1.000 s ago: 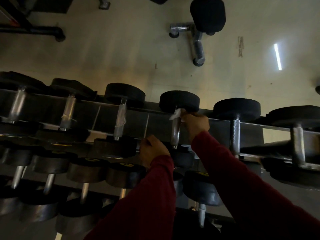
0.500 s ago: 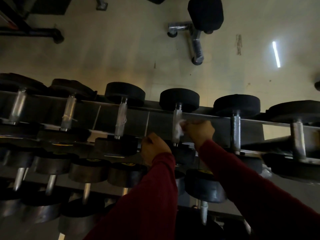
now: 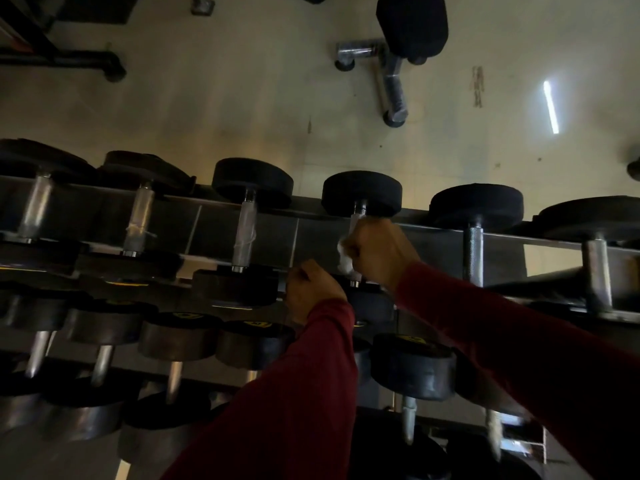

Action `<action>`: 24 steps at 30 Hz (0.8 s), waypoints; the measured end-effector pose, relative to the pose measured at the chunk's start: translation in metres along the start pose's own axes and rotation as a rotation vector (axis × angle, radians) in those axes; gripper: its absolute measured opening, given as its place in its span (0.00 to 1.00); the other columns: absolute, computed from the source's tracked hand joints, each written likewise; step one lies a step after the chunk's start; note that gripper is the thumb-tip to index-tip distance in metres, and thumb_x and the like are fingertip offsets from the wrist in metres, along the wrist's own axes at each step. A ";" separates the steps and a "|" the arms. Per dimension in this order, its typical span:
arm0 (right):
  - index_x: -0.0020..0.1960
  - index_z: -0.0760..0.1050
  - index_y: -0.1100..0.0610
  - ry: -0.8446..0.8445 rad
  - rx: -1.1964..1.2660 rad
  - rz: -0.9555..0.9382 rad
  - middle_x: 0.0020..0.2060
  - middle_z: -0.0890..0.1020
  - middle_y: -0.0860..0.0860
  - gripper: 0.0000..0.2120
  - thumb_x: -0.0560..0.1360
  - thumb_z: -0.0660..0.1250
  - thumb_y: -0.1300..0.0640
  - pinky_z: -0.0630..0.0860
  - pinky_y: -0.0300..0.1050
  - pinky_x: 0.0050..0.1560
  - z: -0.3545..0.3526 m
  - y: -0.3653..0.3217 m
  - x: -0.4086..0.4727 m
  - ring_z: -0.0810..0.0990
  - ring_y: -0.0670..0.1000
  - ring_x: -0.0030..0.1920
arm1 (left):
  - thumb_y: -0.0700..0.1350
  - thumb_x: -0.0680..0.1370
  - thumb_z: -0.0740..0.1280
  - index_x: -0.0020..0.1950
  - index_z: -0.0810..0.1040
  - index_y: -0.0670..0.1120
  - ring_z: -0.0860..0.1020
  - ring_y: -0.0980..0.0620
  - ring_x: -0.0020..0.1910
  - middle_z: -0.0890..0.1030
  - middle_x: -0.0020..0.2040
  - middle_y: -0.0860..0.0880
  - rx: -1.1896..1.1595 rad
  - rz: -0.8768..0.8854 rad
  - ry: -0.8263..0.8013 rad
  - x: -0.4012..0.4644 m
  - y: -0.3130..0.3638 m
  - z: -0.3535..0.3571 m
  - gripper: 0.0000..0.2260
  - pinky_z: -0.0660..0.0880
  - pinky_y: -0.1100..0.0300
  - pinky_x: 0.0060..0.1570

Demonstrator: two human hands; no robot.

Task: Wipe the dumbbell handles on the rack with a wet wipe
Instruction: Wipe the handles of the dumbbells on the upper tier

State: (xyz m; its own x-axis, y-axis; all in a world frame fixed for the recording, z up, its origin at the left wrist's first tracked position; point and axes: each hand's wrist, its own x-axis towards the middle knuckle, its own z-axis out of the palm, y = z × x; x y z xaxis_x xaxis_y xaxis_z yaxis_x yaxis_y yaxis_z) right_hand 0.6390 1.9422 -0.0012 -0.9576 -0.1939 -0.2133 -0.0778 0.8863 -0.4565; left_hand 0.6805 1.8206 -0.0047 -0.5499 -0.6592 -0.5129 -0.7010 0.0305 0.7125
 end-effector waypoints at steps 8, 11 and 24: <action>0.49 0.82 0.58 -0.079 0.031 0.165 0.44 0.83 0.51 0.11 0.77 0.69 0.50 0.75 0.35 0.38 -0.001 -0.012 -0.011 0.81 0.46 0.41 | 0.58 0.75 0.57 0.56 0.80 0.46 0.77 0.40 0.54 0.81 0.54 0.40 0.035 -0.009 -0.101 0.001 -0.002 -0.004 0.22 0.71 0.53 0.53; 0.51 0.84 0.57 -0.112 0.292 0.277 0.48 0.85 0.51 0.10 0.76 0.71 0.51 0.81 0.44 0.49 -0.013 -0.004 -0.035 0.84 0.50 0.47 | 0.60 0.78 0.57 0.58 0.80 0.47 0.75 0.40 0.60 0.80 0.57 0.42 0.170 0.046 -0.217 0.007 -0.005 -0.005 0.22 0.69 0.49 0.61; 0.58 0.78 0.59 0.315 1.672 0.603 0.59 0.81 0.57 0.12 0.81 0.58 0.66 0.80 0.42 0.51 -0.036 0.046 -0.120 0.81 0.53 0.58 | 0.51 0.76 0.67 0.65 0.75 0.42 0.73 0.37 0.58 0.76 0.61 0.40 1.989 1.504 -0.554 -0.066 -0.006 0.016 0.21 0.76 0.38 0.49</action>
State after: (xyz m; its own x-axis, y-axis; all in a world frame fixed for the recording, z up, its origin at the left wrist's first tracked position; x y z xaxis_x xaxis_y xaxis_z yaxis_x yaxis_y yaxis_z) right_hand 0.7403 2.0210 0.0348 -0.7721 0.2160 -0.5977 0.4053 -0.5571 -0.7248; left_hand 0.7134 1.8763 0.0171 -0.6012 0.5385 -0.5904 0.7829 0.5448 -0.3004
